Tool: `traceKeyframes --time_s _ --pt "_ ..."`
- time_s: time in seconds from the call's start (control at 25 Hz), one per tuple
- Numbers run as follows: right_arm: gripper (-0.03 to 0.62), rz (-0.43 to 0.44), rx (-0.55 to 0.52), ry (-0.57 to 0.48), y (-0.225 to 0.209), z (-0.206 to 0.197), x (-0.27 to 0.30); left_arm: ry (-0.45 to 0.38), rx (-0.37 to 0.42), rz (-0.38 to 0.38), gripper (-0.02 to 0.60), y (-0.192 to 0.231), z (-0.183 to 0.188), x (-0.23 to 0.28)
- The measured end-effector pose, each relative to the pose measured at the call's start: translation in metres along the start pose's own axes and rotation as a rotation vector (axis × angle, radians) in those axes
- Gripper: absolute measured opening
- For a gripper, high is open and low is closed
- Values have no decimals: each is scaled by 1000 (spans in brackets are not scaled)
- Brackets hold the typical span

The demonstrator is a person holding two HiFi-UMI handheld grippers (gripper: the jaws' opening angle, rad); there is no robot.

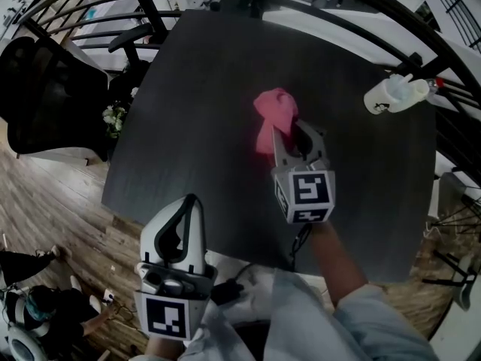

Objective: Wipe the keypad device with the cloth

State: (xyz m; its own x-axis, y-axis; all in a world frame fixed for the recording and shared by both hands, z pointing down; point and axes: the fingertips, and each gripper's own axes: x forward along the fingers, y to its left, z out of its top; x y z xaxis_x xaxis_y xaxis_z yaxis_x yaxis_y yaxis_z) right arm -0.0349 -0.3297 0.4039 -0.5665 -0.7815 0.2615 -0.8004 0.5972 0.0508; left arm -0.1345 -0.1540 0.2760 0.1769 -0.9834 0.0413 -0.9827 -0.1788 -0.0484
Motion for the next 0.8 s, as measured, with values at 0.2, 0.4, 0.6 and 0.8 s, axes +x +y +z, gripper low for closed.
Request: traceKeyframes --time_s 0.2,0.4,0.6,0.8 --pt "71 -35 -23 58 -5 -20 18 7 2 13 5 4 0 -5" --pt "72 -97 -21 98 -30 -34 15 -2 -1 2 5 2 2 -5" --pt "72 -169 -4 102 -59 -40 -1 -3 -5 -20 5 -5 1 -1" --pt "72 -248 46 111 -90 -48 -26 -7 -11 -54 5 -14 3 5"
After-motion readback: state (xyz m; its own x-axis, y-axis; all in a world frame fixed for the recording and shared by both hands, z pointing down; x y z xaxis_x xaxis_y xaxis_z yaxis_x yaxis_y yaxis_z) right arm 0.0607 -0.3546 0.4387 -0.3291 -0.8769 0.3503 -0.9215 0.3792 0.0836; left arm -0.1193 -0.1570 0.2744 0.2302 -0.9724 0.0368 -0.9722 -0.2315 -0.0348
